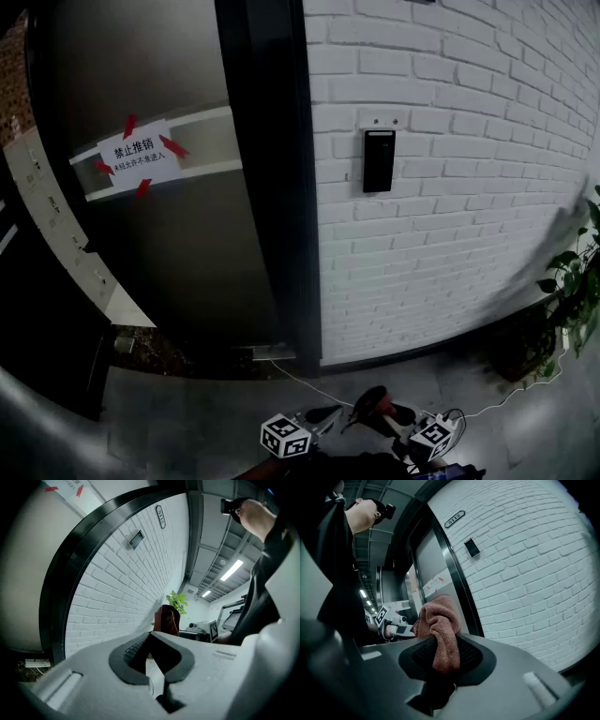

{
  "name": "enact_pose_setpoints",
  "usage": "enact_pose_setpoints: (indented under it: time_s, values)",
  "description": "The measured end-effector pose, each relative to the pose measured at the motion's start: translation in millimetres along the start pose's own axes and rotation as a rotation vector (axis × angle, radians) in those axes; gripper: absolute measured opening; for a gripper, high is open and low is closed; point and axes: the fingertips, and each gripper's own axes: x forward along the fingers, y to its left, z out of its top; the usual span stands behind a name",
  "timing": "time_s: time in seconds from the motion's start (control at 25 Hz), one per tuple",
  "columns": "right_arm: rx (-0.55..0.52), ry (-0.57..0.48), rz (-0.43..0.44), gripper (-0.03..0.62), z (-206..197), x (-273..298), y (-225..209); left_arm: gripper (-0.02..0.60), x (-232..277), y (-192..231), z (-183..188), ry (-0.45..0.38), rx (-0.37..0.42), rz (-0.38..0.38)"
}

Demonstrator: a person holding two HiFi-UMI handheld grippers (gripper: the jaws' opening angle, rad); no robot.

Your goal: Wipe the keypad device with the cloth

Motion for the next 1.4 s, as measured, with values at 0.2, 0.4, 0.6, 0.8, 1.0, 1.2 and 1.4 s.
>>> enact_pose_setpoints:
  time_s: [0.2, 0.4, 0.6, 0.8, 1.0, 1.2, 1.4]
  values:
    - [0.004, 0.015, -0.007, 0.086, -6, 11, 14, 0.005, -17, 7, -2, 0.003, -0.005, -0.001]
    - [-0.002, 0.028, -0.007, 0.086, -1, 19, 15, 0.003, -22, 14, -1, -0.001, -0.02, 0.006]
    - [0.0, 0.025, -0.008, 0.086, 1, 29, -2, 0.004, -16, 25, 2, 0.012, -0.029, 0.013]
    - [0.011, 0.029, 0.018, 0.086, 7, 46, -24, 0.004, -2, 45, 13, 0.015, -0.03, 0.04]
    - [0.0, 0.018, 0.065, 0.086, 22, 66, -56, 0.004, 24, 67, 38, 0.004, -0.007, 0.066]
    - [-0.014, 0.018, 0.102, 0.086, 40, 79, -98, 0.003, 57, 83, 64, -0.009, -0.013, 0.091]
    - [-0.07, 0.02, 0.174, 0.086, 67, 90, -130, 0.003, 91, 101, 86, -0.027, -0.01, 0.116]
